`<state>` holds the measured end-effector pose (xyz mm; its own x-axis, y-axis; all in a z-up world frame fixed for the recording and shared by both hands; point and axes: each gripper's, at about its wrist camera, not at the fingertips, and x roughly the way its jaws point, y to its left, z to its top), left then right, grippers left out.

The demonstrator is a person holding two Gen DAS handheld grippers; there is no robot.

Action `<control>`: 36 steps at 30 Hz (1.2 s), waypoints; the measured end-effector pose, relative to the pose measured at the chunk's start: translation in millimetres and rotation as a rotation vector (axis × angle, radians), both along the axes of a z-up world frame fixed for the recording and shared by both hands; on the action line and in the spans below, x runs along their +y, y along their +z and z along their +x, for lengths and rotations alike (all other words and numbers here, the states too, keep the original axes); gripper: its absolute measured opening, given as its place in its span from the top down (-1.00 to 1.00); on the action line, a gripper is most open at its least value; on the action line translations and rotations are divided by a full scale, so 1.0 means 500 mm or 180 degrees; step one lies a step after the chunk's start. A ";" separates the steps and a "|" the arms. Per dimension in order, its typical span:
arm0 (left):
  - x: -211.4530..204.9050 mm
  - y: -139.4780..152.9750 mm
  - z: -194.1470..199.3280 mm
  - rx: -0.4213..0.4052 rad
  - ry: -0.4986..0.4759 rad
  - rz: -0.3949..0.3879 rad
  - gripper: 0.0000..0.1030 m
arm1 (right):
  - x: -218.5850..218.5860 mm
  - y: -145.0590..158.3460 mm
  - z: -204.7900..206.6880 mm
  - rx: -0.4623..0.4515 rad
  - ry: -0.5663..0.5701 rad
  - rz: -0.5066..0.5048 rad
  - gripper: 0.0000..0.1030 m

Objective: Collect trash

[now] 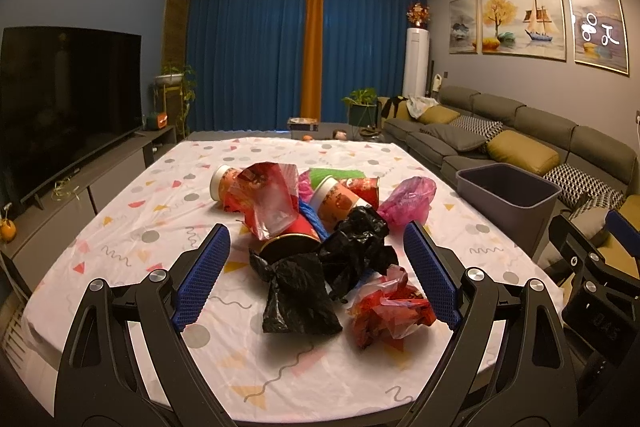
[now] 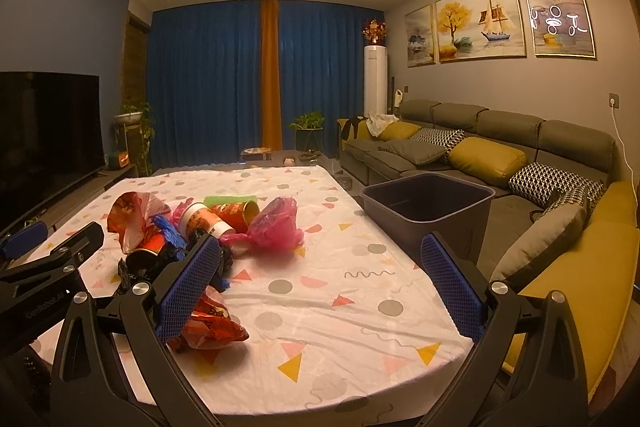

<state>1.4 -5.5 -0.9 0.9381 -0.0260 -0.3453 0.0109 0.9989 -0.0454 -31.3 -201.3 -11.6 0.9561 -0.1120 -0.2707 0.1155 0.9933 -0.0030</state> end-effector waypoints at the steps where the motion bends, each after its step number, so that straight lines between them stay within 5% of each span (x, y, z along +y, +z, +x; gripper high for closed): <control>1: -0.001 0.001 0.000 -0.0003 0.0000 0.0000 -0.69 | 0.000 0.000 0.000 0.0000 0.0002 -0.0003 -0.90; 36: 0.006 -0.013 0.018 0.0011 -0.0069 -0.0054 -0.69 | 0.001 -0.005 0.006 -0.0074 0.0069 0.0015 -0.86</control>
<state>10.2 -2.4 -7.4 0.9361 -0.0521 -0.3480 0.0324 0.9975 -0.0622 -28.3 -200.9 -14.3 0.9644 -0.0898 -0.2488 0.0938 0.9956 0.0042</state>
